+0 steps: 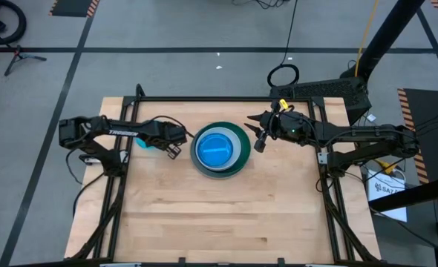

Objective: Stack plastic plates
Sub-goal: Stack the blue transparent plate on top of the blue transparent plate

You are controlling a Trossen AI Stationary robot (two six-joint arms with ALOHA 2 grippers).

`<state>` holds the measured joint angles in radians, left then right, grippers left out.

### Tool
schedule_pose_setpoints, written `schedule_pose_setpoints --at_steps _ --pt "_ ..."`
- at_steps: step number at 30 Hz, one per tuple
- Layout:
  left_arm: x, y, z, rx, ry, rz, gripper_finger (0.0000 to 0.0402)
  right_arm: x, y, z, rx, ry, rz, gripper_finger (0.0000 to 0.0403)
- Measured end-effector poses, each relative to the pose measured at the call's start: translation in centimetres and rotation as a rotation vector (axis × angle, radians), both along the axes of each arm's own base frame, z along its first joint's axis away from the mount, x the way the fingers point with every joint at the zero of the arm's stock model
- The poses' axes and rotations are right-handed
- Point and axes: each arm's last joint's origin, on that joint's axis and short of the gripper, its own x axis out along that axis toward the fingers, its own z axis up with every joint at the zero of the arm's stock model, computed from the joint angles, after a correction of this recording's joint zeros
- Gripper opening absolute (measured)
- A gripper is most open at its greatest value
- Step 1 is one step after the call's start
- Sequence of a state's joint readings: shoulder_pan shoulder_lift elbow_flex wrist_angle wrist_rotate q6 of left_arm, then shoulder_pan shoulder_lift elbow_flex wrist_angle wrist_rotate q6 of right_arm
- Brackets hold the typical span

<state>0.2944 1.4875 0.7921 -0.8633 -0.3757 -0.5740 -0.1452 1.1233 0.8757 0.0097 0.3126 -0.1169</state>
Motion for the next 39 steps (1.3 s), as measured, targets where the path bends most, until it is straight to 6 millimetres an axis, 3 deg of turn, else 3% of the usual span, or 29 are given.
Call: schedule_pose_setpoints --at_steps 11,22,32,39 --pt "3.9 -1.7 4.9 0.065 -0.070 -0.313 0.0004 0.0 0.0 0.0 0.000 0.000 0.000 0.0116" --pt "7.1 -5.7 9.6 0.113 -0.203 -0.648 0.0003 0.0 0.0 -0.1 0.001 0.009 0.000 0.0116" --pt "8.8 -8.9 10.5 0.097 -0.374 -0.913 0.0003 0.0 0.0 -0.1 0.001 0.012 0.000 0.0116" --pt "9.3 -9.6 10.9 0.125 -0.429 -0.955 0.0010 0.0 0.0 -0.1 0.002 0.015 0.001 0.0116"
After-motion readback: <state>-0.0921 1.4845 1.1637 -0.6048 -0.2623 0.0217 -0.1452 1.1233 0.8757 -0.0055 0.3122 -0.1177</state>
